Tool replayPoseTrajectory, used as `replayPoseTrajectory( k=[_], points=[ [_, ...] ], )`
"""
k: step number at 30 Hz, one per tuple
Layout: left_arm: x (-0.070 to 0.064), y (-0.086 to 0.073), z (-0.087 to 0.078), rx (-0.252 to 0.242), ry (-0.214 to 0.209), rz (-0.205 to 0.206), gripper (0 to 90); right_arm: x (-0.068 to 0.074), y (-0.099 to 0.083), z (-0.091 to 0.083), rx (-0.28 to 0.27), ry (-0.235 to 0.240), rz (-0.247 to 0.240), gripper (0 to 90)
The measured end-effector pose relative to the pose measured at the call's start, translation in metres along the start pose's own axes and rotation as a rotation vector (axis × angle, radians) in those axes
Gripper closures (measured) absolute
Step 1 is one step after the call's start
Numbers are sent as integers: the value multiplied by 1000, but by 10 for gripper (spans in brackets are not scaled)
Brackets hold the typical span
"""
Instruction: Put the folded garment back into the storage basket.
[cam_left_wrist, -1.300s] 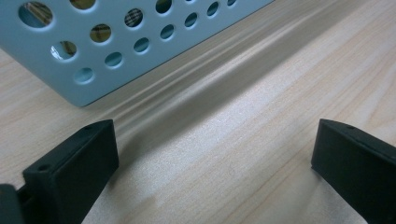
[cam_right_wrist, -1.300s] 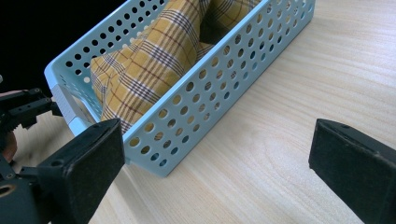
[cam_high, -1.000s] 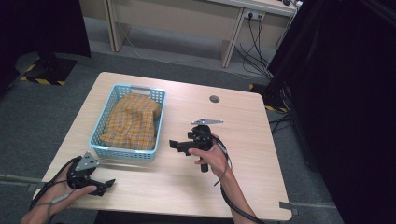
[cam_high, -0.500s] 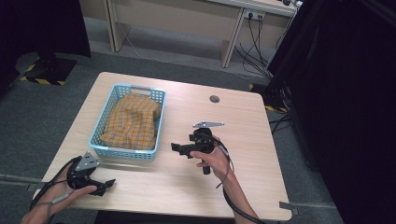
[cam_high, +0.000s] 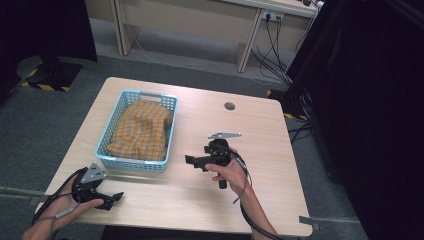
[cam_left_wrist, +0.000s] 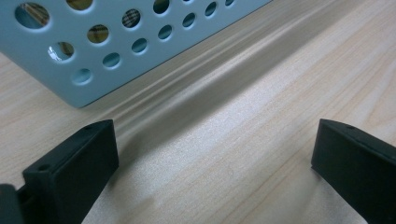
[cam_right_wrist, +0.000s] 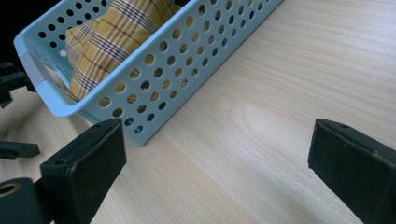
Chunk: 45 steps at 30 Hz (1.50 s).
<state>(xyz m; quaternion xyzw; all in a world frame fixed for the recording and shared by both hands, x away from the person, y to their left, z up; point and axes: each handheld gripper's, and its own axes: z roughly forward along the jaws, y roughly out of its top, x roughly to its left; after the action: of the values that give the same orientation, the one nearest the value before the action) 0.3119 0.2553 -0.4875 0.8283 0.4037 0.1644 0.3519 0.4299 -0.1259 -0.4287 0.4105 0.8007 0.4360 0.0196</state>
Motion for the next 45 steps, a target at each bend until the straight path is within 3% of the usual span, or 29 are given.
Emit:
replayPoseTrajectory(
  k=[29,45],
  points=[
    [0,0,0,1,-4,6,0,-3,-17,-2,46,-24,9,50],
    [0,0,0,2,-6,6,0,-7,-22,-13,38,-36,21,51]
  ],
)
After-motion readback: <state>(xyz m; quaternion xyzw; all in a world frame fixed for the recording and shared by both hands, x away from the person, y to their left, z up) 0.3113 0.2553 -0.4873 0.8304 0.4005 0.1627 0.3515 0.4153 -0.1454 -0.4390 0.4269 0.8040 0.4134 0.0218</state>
